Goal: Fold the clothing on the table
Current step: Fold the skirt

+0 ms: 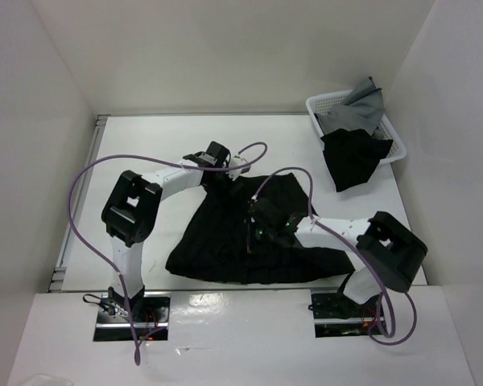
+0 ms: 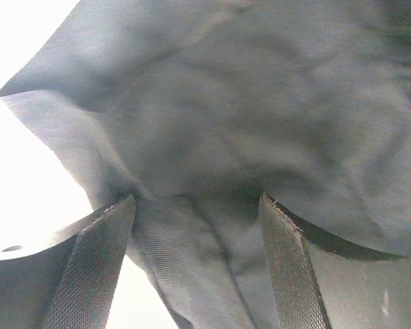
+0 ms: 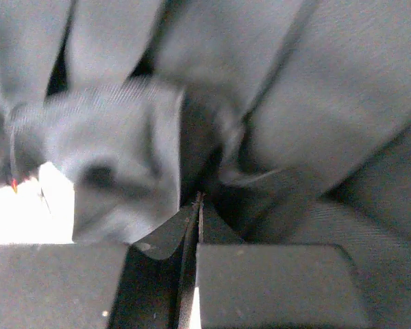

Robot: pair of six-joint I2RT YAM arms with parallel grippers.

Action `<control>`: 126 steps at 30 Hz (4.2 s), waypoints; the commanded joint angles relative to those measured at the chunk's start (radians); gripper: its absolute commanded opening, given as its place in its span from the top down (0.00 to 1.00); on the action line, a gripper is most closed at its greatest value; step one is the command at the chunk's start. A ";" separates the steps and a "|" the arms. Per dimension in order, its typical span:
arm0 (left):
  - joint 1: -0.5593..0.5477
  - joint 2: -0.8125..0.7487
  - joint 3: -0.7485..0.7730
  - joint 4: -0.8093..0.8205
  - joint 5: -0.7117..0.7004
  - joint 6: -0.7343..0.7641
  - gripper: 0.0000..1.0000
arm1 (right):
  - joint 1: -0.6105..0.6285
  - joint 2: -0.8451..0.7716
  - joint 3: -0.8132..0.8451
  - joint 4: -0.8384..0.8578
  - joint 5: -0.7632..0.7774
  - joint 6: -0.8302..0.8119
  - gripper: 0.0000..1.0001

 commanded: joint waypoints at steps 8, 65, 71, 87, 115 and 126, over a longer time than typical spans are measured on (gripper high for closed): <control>0.115 0.053 0.031 -0.009 -0.030 -0.079 0.20 | 0.198 -0.168 -0.068 -0.107 0.042 0.012 1.00; -0.575 -0.567 -0.046 -0.644 0.266 0.363 0.24 | -0.509 0.034 0.324 -0.079 -0.122 -0.146 0.84; -0.384 -0.613 0.003 -0.359 0.092 0.148 0.20 | -0.509 0.114 0.625 -0.276 -0.062 -0.276 0.46; -0.495 -0.503 -0.436 -0.032 -0.245 0.073 0.19 | -0.529 0.487 0.873 -0.256 0.029 -0.298 0.32; 0.091 -0.355 -0.066 -0.081 -0.053 0.001 0.08 | -0.491 0.785 1.278 -0.493 0.155 -0.368 0.17; 0.301 -0.006 0.122 -0.033 0.128 -0.051 0.04 | -0.480 0.785 1.231 -0.520 0.105 -0.388 0.20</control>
